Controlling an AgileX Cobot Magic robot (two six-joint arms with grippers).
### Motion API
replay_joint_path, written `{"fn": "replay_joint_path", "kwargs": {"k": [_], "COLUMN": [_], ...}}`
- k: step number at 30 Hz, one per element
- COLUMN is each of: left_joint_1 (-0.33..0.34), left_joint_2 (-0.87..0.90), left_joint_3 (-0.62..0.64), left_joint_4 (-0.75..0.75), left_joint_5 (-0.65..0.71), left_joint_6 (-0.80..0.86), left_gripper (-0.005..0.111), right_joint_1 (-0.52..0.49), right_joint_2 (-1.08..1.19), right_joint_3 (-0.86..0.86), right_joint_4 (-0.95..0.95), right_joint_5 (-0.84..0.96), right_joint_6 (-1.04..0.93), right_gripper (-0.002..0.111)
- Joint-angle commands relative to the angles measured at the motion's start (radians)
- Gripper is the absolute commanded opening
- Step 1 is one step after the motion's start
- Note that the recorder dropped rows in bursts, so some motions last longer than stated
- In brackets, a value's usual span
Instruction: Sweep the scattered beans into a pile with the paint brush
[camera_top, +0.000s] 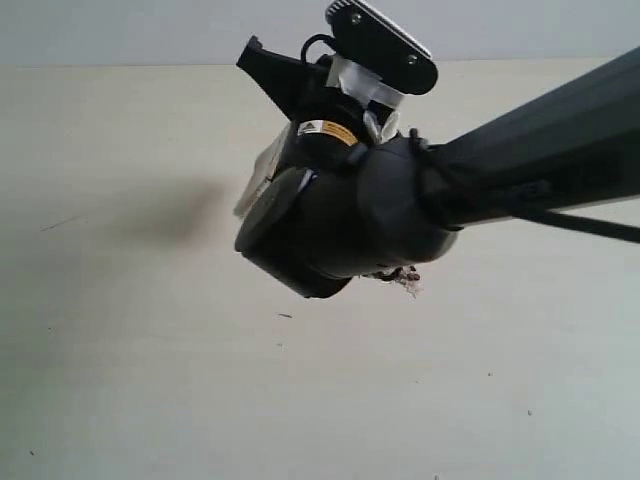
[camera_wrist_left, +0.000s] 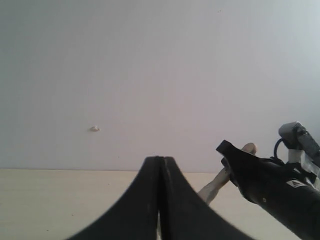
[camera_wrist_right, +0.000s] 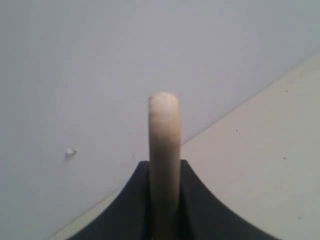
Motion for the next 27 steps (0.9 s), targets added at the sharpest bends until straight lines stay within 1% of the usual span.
{"fn": "replay_joint_path", "kwargs": {"k": [1, 5, 12, 19, 24, 27], "left_joint_1": [0.000, 0.000, 0.000, 0.000, 0.000, 0.000], "left_joint_2": [-0.003, -0.003, -0.003, -0.003, -0.003, -0.003], "left_joint_3": [0.003, 0.003, 0.003, 0.003, 0.003, 0.003], "left_joint_4": [-0.001, -0.001, -0.001, -0.001, -0.001, -0.001], "left_joint_5": [-0.003, -0.003, -0.003, -0.003, -0.003, -0.003], "left_joint_6": [-0.002, -0.002, -0.002, 0.001, 0.001, 0.001], "left_gripper": [0.000, 0.000, 0.000, 0.000, 0.000, 0.000], "right_joint_1": [0.006, 0.006, 0.006, 0.006, 0.006, 0.006], "right_joint_2": [0.050, 0.073, 0.075, 0.076, 0.076, 0.074], "right_joint_3": [-0.087, -0.142, -0.147, -0.147, -0.147, -0.147], "right_joint_4": [0.011, 0.042, 0.163, 0.217, 0.236, 0.241], "right_joint_5": [-0.018, -0.018, -0.018, -0.018, -0.018, -0.018], "right_joint_6": [-0.074, -0.247, -0.294, -0.507, -0.608, -0.616], "right_gripper": [0.000, 0.000, 0.000, 0.000, 0.000, 0.000]}}
